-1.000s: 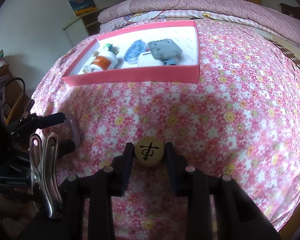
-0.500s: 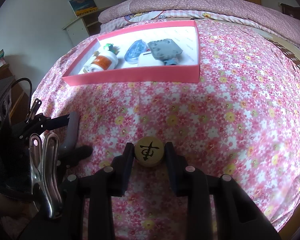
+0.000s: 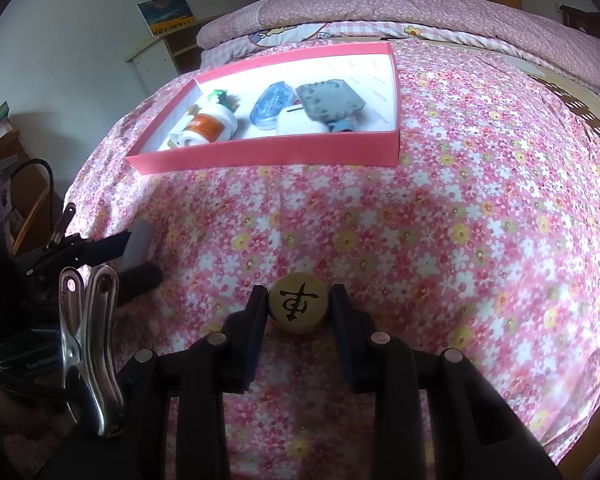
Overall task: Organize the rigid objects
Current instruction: 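Lift the grey bracket with the left tool while the right tool holds the chess piece, then carry the bracket into the tray with the left tool while the right tool carries the chess piece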
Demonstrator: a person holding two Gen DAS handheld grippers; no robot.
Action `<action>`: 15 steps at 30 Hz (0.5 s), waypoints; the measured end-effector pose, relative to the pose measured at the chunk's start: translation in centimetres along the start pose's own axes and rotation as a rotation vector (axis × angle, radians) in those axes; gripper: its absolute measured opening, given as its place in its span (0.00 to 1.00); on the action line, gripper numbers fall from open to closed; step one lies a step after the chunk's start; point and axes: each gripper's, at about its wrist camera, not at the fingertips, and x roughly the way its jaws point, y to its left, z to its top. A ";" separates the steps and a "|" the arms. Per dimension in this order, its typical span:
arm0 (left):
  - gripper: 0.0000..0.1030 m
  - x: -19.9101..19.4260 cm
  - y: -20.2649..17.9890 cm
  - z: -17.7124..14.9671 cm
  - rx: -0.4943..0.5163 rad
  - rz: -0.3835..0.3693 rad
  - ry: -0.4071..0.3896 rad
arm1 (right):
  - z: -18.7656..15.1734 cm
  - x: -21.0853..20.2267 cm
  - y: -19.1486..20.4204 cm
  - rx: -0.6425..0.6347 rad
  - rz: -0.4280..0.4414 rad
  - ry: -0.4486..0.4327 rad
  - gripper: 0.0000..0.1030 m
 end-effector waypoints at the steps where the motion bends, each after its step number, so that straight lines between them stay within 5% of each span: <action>1: 0.48 -0.1 0.0 0.2 -0.002 -0.001 -0.002 | 0.0 0.0 0.1 -0.001 0.001 -0.001 0.32; 15: 0.48 -2.0 1.5 2.6 -0.079 0.002 -0.062 | 1.2 -1.1 1.0 -0.035 0.005 -0.046 0.32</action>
